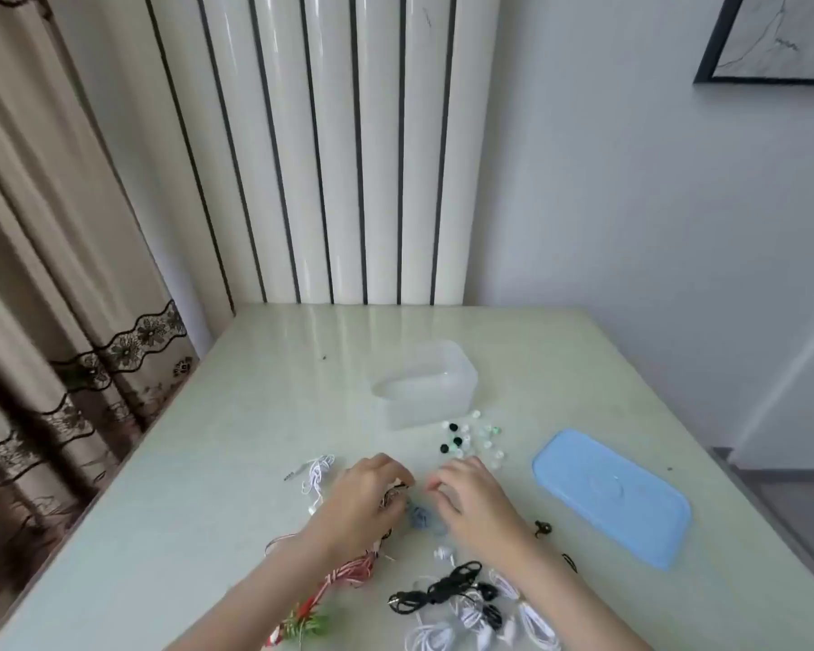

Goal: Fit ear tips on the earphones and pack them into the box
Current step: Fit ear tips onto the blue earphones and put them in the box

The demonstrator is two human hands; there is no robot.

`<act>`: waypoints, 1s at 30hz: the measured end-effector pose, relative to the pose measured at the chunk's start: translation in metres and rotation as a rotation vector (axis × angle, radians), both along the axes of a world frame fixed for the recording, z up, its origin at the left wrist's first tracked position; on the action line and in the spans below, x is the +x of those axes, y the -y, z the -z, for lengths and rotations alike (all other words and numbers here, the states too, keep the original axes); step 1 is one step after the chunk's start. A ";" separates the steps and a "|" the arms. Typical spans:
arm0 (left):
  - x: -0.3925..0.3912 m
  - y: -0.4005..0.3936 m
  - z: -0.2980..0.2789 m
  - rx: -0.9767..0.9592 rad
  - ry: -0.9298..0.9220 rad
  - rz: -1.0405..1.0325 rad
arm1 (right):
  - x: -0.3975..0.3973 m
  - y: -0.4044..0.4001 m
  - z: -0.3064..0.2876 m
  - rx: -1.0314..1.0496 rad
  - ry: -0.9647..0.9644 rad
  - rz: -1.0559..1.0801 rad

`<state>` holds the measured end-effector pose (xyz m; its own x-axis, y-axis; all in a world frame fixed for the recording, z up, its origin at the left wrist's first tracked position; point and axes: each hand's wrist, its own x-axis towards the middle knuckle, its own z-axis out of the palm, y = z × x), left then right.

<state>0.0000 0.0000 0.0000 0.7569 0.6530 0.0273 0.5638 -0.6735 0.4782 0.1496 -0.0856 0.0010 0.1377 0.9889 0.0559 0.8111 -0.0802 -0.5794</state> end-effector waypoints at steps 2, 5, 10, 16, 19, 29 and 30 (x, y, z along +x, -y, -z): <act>0.001 -0.005 0.011 0.027 0.028 0.028 | 0.000 -0.010 0.012 0.012 0.021 -0.067; 0.006 -0.016 0.028 0.105 0.039 0.048 | 0.009 -0.022 0.028 0.072 0.087 -0.115; 0.001 -0.002 0.051 0.212 0.170 -0.062 | 0.024 0.003 0.046 0.112 0.191 -0.054; -0.009 0.063 0.062 0.109 0.000 0.040 | 0.001 0.069 0.065 0.060 0.132 -0.036; 0.003 0.072 0.055 0.107 -0.114 0.040 | 0.004 0.071 0.057 0.076 0.207 0.031; -0.003 0.076 0.054 -0.032 -0.107 0.016 | 0.006 0.052 0.063 -0.065 0.198 0.005; -0.007 0.074 0.053 -0.062 -0.067 -0.009 | 0.005 0.049 0.065 -0.100 0.218 0.013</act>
